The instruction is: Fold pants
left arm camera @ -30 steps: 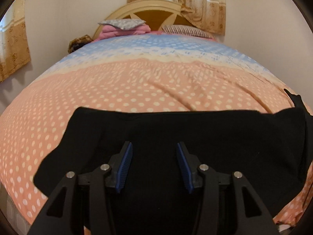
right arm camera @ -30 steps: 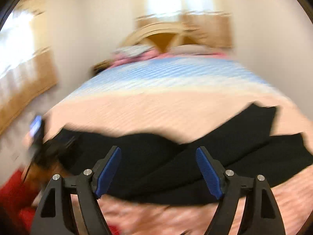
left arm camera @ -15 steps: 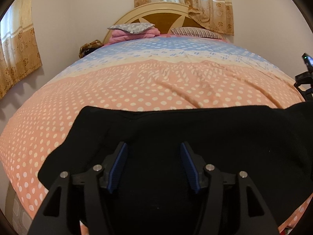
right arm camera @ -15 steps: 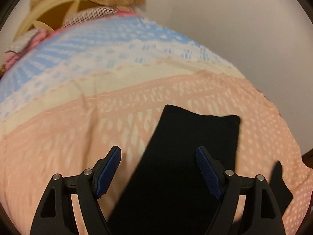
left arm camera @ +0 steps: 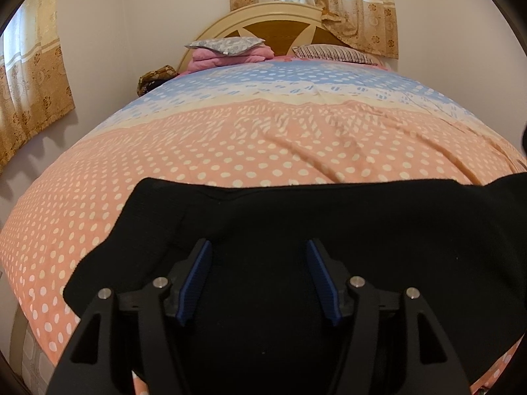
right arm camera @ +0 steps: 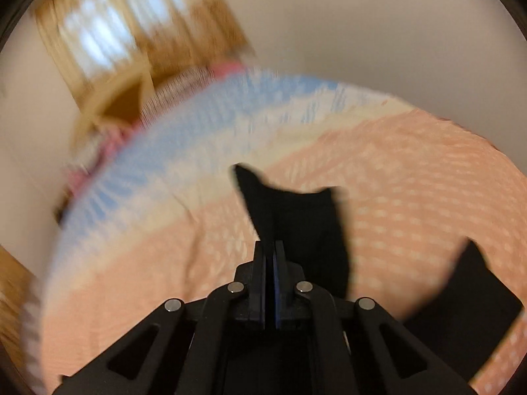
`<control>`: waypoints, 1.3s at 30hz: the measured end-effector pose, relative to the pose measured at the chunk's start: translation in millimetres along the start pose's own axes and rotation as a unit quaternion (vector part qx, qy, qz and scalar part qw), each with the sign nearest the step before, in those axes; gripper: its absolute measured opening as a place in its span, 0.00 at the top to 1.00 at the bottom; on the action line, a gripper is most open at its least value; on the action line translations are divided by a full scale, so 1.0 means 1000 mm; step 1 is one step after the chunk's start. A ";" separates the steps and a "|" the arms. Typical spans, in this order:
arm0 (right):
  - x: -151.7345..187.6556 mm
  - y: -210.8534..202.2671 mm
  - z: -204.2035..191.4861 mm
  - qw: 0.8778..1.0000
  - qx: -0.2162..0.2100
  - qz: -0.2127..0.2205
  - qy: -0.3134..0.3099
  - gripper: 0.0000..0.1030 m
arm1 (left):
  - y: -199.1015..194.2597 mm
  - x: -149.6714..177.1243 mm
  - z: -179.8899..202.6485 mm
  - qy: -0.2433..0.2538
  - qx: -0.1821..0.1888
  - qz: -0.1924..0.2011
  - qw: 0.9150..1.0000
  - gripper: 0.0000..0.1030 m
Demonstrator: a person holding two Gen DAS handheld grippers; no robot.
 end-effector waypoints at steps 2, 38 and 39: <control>0.007 -0.043 0.033 0.998 -0.039 0.032 0.046 0.97 | 0.000 0.000 0.000 -0.003 0.000 -0.001 1.000 0.39; -0.036 -0.009 0.141 0.991 0.122 -0.053 0.012 0.91 | 0.001 -0.005 -0.002 -0.014 -0.022 -0.022 0.999 0.26; -0.038 -0.005 0.143 0.991 0.123 -0.058 0.014 0.91 | 0.001 -0.006 -0.002 -0.014 -0.023 -0.022 0.999 0.26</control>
Point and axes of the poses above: each gripper's, at about its wrist camera, not at the fingertips, and y roughly the way its jaws point, z to its right, x to its underside, the point moved 2 cm from there along y, roughly the way its jaws point, and after that the axes turned 10 degrees about y, right-handed, at the moved point
